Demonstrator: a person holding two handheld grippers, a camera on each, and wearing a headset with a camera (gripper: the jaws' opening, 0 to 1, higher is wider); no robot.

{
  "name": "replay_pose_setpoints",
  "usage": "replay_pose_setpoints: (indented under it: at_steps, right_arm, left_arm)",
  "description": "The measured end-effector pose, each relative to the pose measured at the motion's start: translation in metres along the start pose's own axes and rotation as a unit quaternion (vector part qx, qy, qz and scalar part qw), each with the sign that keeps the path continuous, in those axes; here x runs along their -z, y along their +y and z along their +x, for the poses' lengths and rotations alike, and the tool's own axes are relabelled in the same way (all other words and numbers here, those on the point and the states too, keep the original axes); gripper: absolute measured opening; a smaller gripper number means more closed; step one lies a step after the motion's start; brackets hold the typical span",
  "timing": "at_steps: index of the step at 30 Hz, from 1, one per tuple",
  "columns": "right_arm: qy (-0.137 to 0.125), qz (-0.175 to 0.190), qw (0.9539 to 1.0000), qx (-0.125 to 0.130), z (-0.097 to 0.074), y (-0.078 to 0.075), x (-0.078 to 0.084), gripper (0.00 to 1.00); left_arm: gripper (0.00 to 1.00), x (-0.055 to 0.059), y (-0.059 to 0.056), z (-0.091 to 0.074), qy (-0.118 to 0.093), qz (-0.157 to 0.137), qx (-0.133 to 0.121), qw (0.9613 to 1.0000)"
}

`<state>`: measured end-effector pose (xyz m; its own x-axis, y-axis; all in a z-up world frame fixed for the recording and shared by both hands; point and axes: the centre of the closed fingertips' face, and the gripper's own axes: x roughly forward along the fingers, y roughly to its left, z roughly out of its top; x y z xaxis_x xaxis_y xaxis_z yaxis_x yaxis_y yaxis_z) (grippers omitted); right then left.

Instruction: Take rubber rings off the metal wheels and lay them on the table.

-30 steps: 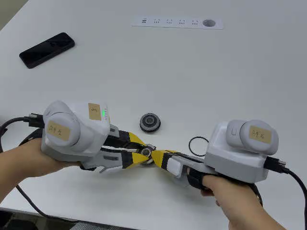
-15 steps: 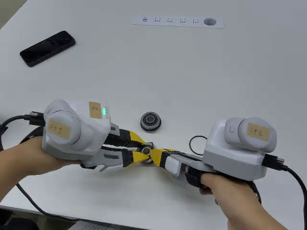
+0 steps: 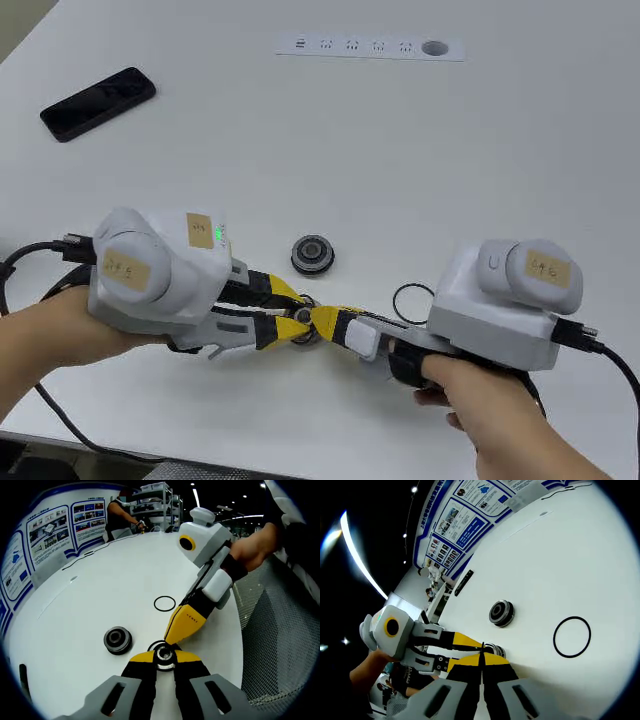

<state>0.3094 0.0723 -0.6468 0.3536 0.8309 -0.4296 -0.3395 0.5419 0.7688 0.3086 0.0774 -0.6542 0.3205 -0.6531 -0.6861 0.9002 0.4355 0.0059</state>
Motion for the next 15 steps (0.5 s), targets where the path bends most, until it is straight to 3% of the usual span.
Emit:
replay_pose_setpoints:
  at_steps: [6, 9, 15]
  right_arm:
    - [0.001, 0.011, 0.9999, 0.0, -0.0006, 0.0, 0.0015, 0.02]
    - [0.003, 0.017, 0.9999, 0.001, -0.0004, -0.0006, 0.0023, 0.02]
    - [0.002, 0.026, 0.9997, 0.001, -0.0009, -0.001, 0.0018, 0.02]
  left_arm:
    - [0.13, 0.0005, 0.0001, -0.0002, 0.0, -0.011, 0.002, 0.9999]
    - [0.13, -0.0002, 0.0011, 0.0, 0.0, -0.035, -0.002, 0.9994]
    - [0.13, -0.0003, 0.0006, 0.0, 0.002, -0.031, -0.004, 0.9995]
